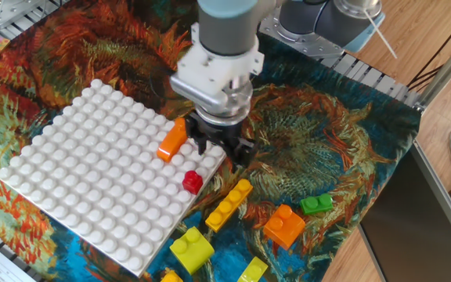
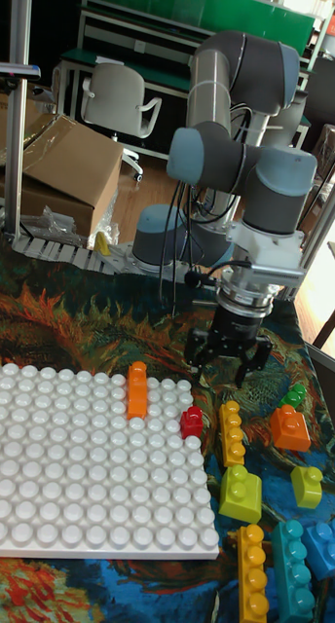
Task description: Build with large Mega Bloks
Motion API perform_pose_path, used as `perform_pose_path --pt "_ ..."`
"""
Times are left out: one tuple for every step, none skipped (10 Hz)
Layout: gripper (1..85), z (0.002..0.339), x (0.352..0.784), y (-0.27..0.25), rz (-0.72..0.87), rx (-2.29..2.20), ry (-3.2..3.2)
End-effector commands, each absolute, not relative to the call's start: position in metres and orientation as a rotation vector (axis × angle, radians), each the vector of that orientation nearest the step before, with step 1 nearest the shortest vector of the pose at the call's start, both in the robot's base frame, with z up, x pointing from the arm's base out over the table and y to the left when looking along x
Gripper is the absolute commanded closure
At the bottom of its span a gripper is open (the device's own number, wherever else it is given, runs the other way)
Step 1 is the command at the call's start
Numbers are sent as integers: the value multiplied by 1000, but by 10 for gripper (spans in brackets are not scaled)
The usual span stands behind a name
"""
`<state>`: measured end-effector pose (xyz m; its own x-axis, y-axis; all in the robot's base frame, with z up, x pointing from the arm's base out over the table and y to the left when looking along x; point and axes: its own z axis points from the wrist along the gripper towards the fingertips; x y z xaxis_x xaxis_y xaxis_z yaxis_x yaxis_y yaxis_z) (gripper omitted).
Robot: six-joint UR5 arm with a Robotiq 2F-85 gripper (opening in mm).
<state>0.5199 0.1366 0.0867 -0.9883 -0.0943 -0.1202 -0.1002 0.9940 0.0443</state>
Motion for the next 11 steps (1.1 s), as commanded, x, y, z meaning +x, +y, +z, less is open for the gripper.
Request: perform_pose_path --pt "147 71 533 193 113 -45 2999" --pt "150 68 538 205 112 -20 2989" --pt "163 69 537 199 87 -22 2998" --pt "173 69 532 199 84 -46 3016" --pt "177 68 529 196 67 -75 3029" --pt "177 68 528 193 48 -86 3031" --pt "177 67 532 191 40 -95 3019" --pt "180 60 536 189 48 -99 3009" --pt "180 51 538 185 52 -98 3003" --pt "187 40 539 178 53 -109 2992" --pt "187 32 537 174 65 -119 2981"
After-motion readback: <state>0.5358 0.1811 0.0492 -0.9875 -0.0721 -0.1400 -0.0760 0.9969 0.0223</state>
